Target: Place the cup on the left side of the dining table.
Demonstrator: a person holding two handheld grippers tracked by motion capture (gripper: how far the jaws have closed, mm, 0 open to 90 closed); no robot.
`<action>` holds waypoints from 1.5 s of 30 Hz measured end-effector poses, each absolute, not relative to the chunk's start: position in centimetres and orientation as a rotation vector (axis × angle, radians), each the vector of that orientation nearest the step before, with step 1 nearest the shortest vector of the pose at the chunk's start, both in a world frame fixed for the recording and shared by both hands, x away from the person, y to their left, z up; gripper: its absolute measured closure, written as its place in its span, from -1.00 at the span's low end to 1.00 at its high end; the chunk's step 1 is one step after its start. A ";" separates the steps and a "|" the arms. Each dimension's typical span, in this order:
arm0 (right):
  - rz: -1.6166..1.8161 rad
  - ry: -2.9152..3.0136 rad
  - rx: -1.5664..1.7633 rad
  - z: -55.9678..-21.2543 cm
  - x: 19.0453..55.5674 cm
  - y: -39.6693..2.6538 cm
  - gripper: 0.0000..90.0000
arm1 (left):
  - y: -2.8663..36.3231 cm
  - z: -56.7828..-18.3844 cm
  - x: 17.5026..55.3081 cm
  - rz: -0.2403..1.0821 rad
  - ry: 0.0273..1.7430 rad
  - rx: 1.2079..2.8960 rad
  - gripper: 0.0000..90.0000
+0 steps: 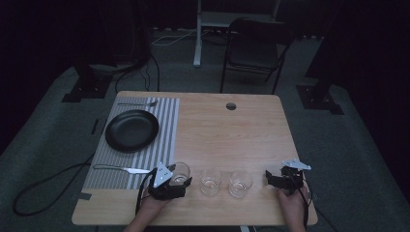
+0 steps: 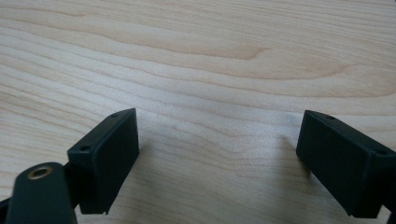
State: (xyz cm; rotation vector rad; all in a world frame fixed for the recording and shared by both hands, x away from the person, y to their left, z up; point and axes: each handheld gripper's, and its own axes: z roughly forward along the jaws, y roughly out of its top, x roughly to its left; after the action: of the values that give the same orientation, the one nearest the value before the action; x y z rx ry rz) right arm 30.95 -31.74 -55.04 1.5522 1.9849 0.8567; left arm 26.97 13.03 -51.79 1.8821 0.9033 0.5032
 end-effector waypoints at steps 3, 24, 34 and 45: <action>0.857 1.984 1.552 -55.0 31.0 -31.7 -0.72 | 13.2 -51.4 27.2 0.519 0.902 1.900 -0.56; 0.855 1.986 1.550 -55.0 31.0 -31.8 -0.72 | 16.8 -48.3 30.0 0.656 0.996 1.827 -0.57; 0.856 1.985 1.551 -55.0 31.0 -31.7 -0.72 | 18.8 -48.5 32.1 0.659 1.064 1.806 -0.57; 0.856 1.985 1.550 -55.0 31.0 -31.8 -0.72 | 19.5 -50.1 34.1 0.702 1.151 1.833 -0.57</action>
State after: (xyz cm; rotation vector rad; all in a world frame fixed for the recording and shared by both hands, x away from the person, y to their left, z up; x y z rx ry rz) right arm 30.96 -31.75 -55.05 1.5505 1.9849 0.8560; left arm 34.12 19.50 -50.12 1.8327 1.1507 0.7017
